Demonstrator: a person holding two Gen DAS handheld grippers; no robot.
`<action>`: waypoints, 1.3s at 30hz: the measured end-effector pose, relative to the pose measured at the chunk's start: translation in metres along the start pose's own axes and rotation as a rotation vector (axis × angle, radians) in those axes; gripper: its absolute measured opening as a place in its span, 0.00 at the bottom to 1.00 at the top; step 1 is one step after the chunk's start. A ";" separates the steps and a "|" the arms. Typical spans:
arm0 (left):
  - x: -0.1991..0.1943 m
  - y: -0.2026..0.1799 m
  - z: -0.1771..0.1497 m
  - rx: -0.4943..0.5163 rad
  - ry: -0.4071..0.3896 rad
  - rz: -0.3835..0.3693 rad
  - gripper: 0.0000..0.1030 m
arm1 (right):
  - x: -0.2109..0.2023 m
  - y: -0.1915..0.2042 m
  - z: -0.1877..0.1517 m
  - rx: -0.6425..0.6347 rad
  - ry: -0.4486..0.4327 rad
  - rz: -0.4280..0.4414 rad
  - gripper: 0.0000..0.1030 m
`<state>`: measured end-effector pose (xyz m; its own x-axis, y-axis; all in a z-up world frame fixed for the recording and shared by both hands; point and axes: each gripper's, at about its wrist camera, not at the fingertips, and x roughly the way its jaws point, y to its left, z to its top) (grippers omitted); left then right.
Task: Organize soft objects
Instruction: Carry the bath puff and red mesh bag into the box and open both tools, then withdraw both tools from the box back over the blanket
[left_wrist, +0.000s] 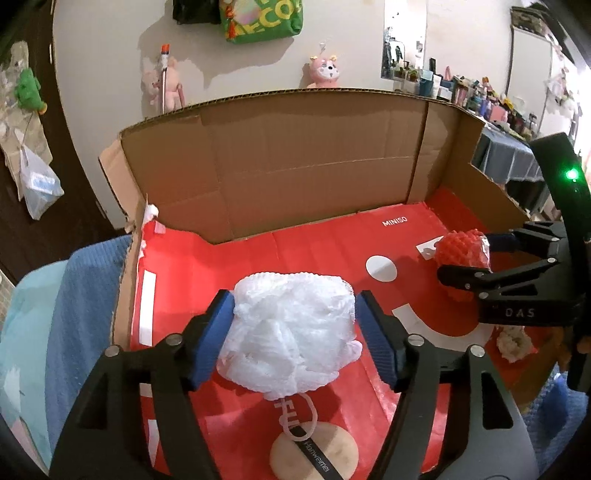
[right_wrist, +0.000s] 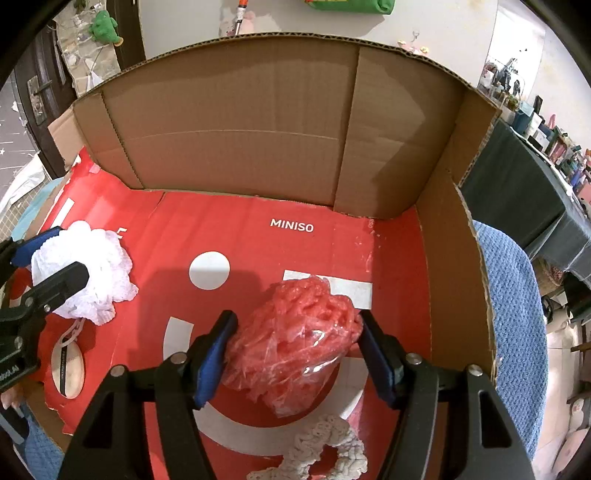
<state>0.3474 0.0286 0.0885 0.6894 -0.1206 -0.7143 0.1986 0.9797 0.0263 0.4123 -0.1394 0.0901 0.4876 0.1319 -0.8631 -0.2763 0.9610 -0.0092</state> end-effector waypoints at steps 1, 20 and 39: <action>0.000 -0.001 0.000 0.002 0.000 0.003 0.68 | 0.001 0.001 0.000 -0.001 0.001 0.001 0.67; -0.019 0.004 0.004 -0.039 -0.057 -0.007 0.81 | -0.003 0.009 -0.004 -0.018 0.010 -0.004 0.74; -0.064 -0.004 -0.006 -0.050 -0.123 -0.035 0.83 | -0.037 0.005 -0.005 0.048 -0.064 -0.011 0.93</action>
<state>0.2986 0.0334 0.1300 0.7634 -0.1708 -0.6229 0.1916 0.9809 -0.0341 0.3881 -0.1408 0.1194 0.5430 0.1355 -0.8287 -0.2318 0.9727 0.0072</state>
